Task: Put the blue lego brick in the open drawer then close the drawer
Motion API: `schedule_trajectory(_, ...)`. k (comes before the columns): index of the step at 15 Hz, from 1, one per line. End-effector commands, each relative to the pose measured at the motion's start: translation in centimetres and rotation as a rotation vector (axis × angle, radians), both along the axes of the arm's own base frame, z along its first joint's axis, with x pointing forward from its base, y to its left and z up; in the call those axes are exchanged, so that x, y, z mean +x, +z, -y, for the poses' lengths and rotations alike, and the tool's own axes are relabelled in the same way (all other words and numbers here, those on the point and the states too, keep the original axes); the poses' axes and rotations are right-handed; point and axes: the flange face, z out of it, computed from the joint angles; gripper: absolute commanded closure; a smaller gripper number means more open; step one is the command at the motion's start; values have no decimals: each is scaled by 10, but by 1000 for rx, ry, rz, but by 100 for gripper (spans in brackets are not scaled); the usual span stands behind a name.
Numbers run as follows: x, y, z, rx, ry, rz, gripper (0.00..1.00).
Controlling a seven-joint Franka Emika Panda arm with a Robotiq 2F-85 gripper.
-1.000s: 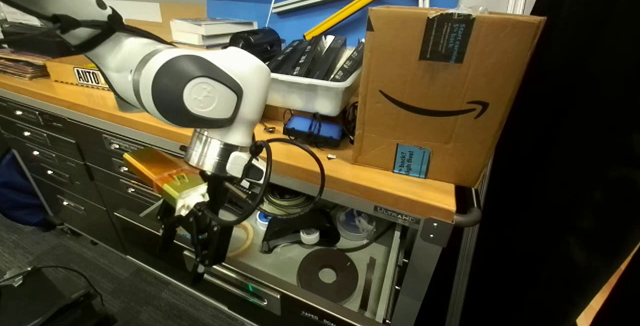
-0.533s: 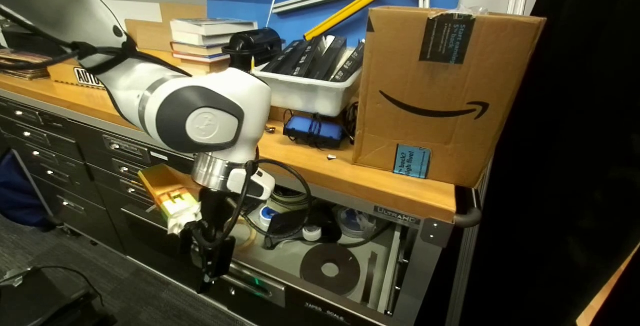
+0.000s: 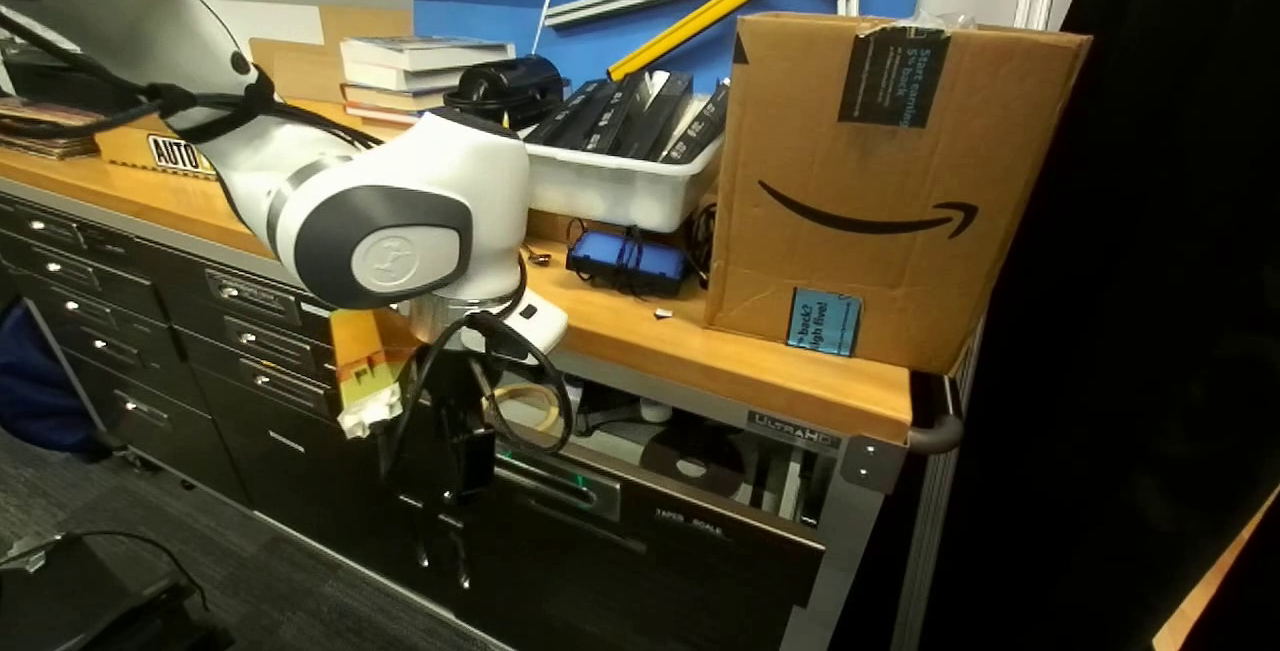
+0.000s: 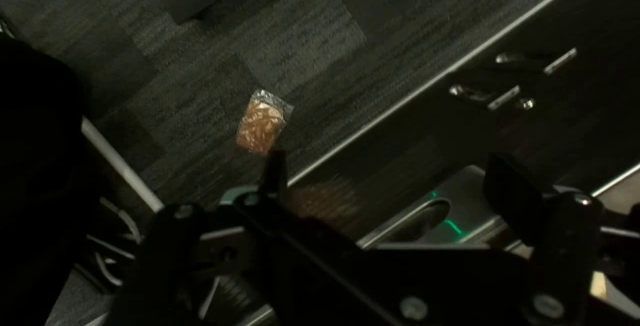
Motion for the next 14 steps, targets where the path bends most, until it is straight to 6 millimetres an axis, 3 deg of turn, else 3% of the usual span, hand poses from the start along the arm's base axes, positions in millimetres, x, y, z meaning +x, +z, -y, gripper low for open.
schedule_trajectory(1,36,-1,-18,-47,-95,166,0)
schedule_trajectory(4,52,4,-33,-91,-149,309,0)
schedule_trajectory(6,49,15,-38,-114,-186,394,0)
schedule_trajectory(8,36,33,-35,-132,-227,445,0)
schedule_trajectory(11,17,75,-30,-203,-213,486,0)
schedule_trajectory(14,-11,104,-60,-169,-7,389,0)
